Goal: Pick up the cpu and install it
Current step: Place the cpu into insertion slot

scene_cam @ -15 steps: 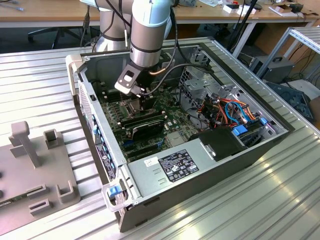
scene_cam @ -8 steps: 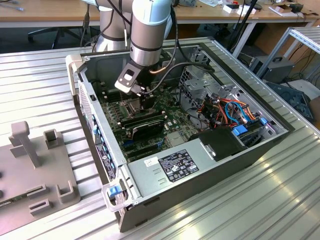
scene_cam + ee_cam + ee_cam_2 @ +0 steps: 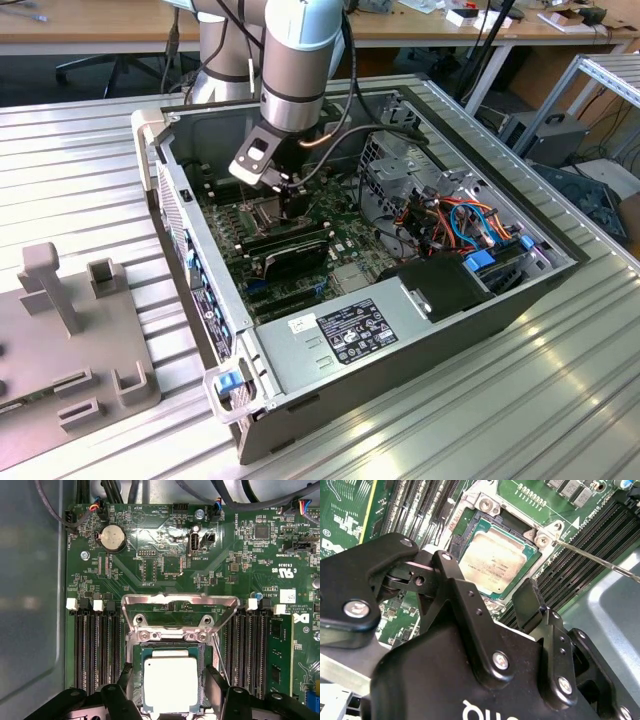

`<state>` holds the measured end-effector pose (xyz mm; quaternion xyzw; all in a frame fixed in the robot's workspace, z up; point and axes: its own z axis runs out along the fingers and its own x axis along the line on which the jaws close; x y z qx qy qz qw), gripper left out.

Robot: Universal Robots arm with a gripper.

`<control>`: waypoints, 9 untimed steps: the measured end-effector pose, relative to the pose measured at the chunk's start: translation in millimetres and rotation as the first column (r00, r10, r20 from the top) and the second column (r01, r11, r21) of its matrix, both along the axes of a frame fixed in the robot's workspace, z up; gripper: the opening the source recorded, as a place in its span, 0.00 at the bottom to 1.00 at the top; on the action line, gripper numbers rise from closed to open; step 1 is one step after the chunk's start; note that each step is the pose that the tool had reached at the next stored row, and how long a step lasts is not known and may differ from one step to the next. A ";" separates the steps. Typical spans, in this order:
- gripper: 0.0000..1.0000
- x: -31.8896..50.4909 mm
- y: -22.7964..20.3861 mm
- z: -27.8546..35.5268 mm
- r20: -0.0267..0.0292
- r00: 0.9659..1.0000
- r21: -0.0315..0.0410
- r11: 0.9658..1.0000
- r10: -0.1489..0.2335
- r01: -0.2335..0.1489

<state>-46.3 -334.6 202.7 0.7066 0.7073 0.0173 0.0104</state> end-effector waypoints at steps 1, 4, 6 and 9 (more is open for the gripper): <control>0.68 0.0 0.3 0.0 0.000 1.000 0.000 1.000 -0.004 0.004; 0.68 0.0 2.7 0.0 0.000 1.000 0.000 1.000 -0.006 0.006; 0.68 0.1 2.9 0.0 0.000 1.000 0.000 1.000 -0.006 0.006; 0.68 0.4 3.0 -0.3 0.000 1.000 0.000 1.000 -0.006 0.006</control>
